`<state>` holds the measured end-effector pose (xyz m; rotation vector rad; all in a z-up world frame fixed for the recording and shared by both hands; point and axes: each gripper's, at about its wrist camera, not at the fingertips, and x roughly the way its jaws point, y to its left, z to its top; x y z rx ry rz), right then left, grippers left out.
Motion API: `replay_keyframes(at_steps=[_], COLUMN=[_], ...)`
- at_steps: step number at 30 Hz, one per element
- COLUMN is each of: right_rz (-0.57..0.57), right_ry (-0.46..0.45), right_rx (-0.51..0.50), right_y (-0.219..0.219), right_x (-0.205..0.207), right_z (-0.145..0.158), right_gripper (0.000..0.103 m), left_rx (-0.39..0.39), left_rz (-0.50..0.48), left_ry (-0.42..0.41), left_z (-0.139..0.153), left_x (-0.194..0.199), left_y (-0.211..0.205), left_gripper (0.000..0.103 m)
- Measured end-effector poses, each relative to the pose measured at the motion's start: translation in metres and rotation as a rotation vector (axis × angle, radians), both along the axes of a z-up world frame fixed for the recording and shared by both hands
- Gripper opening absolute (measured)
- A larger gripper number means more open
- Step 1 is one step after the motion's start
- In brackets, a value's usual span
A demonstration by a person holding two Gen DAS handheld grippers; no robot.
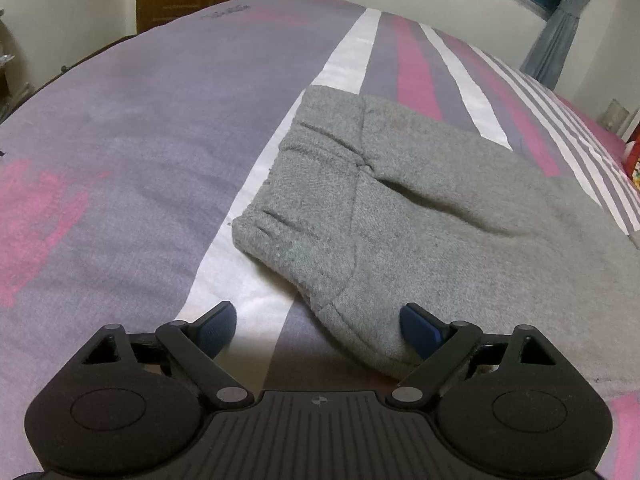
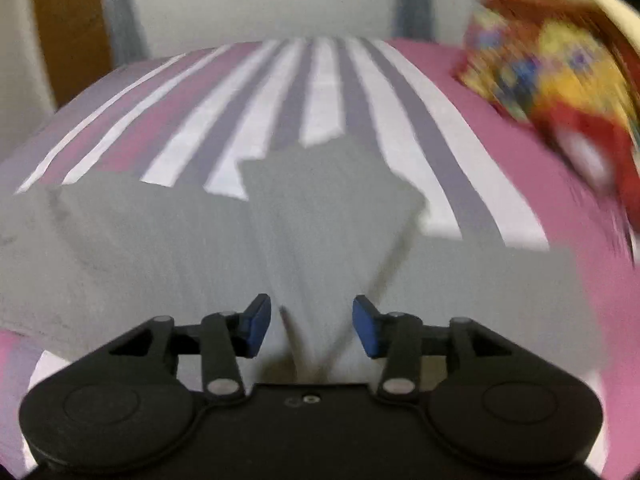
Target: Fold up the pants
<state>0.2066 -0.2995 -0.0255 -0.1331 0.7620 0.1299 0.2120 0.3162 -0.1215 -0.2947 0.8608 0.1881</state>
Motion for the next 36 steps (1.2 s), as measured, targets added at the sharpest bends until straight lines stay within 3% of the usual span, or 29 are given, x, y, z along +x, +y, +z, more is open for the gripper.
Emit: replay_keyframes(at_steps=[2,5,6,7,8,12,15,19,21,23,27,28,30,36], right_rz=[0.066,0.157,0.156,0.149,0.121,-0.072,-0.204,-0.361,-0.405,-0.331,-0.166,-0.124,-0.017,0.197], right_ry=[-0.014,0.075,0.07,0.066,0.058,-0.127,-0.2,-0.084,0.073,0.032,-0.044,-0.077,-0.141,-0.219], right_rx=[-0.139,-0.275,-0.296,-0.288,-0.231,0.013,0.186,0.343,0.4,0.342,0.07,-0.001,-0.191,-0.398], right_y=[0.021,0.041,0.041,0.038,0.029,-0.024,-0.079,-0.146,-0.171,-0.163,-0.121,-0.114,-0.089,-0.065], right_x=[0.028,0.059,0.064,0.066,0.065,0.021,-0.025,-0.05,-0.042,-0.046,-0.063,-0.068,-0.076,-0.078], right_z=[-0.008,-0.031,-0.037,-0.038,-0.033,0.011,0.031,-0.006,-0.051,-0.058,-0.043,-0.041,-0.039,-0.041], right_gripper=[0.051,0.054,0.051,0.027,0.001,0.003,0.003,0.005,0.007,0.009,0.044,0.047,0.048,0.048], left_rx=[0.002,-0.005,-0.007,-0.009,-0.009,-0.005,-0.003,-0.004,-0.008,-0.01,-0.019,-0.02,-0.016,-0.018], left_rz=[0.003,0.002,0.0,-0.001,-0.001,-0.001,0.004,0.004,0.002,-0.002,-0.002,0.0,0.002,0.0], left_ry=[0.004,0.008,0.007,0.008,0.008,0.007,-0.002,0.002,0.01,0.017,0.021,0.021,0.022,0.018], left_z=[0.001,0.001,0.001,0.001,0.001,0.001,-0.001,-0.002,-0.001,0.0,0.0,0.0,0.0,-0.001], left_x=[0.001,0.002,0.002,0.002,0.002,0.002,0.0,0.002,0.004,0.006,0.01,0.011,0.012,0.012], left_y=[-0.001,0.0,0.001,0.001,0.0,-0.002,-0.004,-0.005,-0.004,-0.002,0.001,0.001,0.0,0.001], left_gripper=[0.09,0.09,0.09,0.09,0.09,0.09,0.09,0.091,0.091,0.091,0.092,0.092,0.093,0.093])
